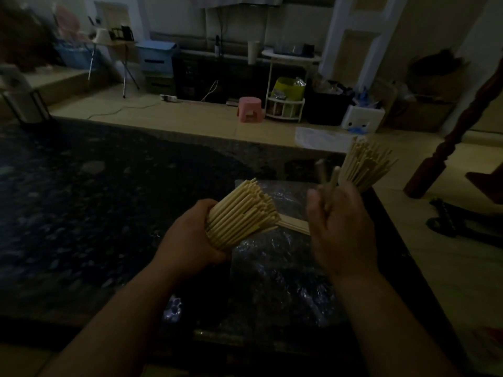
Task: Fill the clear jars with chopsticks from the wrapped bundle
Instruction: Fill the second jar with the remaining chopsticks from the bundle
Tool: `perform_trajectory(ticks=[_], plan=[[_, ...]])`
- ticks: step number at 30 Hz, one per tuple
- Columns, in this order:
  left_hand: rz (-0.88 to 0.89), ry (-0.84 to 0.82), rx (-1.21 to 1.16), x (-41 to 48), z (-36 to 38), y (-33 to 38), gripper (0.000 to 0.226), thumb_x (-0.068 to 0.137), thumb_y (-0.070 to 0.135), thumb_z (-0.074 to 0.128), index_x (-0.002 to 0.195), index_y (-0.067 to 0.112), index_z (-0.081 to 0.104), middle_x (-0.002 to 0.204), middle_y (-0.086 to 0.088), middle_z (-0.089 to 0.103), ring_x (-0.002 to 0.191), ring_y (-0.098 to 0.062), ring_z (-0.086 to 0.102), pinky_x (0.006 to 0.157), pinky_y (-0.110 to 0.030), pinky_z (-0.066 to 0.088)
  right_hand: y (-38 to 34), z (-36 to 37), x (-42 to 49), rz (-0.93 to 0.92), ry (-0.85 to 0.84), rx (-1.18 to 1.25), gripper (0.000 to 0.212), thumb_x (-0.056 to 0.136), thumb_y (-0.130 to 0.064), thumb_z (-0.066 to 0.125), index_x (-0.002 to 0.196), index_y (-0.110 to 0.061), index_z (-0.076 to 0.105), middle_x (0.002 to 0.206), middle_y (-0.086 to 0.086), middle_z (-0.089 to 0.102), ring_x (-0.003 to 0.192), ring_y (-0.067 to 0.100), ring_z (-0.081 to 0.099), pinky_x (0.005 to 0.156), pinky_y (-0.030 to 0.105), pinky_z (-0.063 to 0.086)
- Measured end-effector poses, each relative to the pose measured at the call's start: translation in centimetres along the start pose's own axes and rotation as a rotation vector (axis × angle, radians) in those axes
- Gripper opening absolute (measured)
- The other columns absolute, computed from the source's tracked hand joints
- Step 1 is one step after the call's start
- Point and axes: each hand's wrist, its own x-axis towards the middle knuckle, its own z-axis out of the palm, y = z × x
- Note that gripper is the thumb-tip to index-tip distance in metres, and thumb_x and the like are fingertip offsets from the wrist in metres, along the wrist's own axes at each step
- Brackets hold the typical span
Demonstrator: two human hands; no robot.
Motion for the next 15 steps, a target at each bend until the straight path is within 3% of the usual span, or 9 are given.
perform_trajectory(ticks=[2,5,9,11,15], plan=[[-0.009,0.003,0.002,0.1,0.1,-0.2,0.092,0.051,0.023,0.092,0.128,0.033,0.043,0.104,0.015,0.049,0.097,-0.008,0.052,0.076,-0.026,0.041,0.2,0.6,-0.1,0.041,0.039,0.164,0.038,0.097,-0.048,0.040,0.074,-0.017,0.043,0.074,0.000,0.045,0.062,0.007,0.045,0.055,0.021,0.035],[-0.022,0.021,0.014,0.2,0.2,-0.5,0.092,0.050,0.023,0.092,0.127,0.032,0.043,0.099,0.018,0.047,0.092,-0.006,0.051,0.071,-0.024,0.040,0.1,0.9,-0.1,0.070,0.116,0.348,0.029,0.098,-0.024,0.054,0.080,-0.002,0.062,0.078,-0.008,0.052,0.074,-0.008,0.054,0.066,0.002,0.035],[-0.036,0.054,0.016,0.2,0.2,-0.8,0.091,0.049,0.022,0.091,0.126,0.031,0.045,0.100,0.014,0.052,0.092,-0.010,0.054,0.072,-0.027,0.042,-1.5,1.0,-0.1,0.384,0.241,0.735,0.023,0.100,-0.018,0.049,0.081,-0.012,0.061,0.070,0.008,0.063,0.055,0.006,0.063,0.056,0.016,0.050],[-0.043,0.062,0.010,0.2,0.2,-0.8,0.090,0.050,0.021,0.091,0.126,0.030,0.045,0.101,0.013,0.052,0.091,-0.009,0.053,0.071,-0.027,0.041,-1.9,0.8,0.0,0.473,0.297,0.789,0.028,0.101,-0.018,0.046,0.076,-0.013,0.057,0.060,0.001,0.059,0.045,0.009,0.059,0.049,0.021,0.050],[-0.048,0.053,0.026,0.2,0.2,-0.7,0.091,0.050,0.020,0.091,0.127,0.031,0.044,0.099,0.014,0.050,0.090,-0.008,0.052,0.070,-0.026,0.041,-1.6,0.9,0.0,0.547,0.227,0.801,0.033,0.101,-0.026,0.045,0.072,-0.014,0.056,0.050,0.000,0.057,0.042,0.013,0.058,0.045,0.022,0.048]])
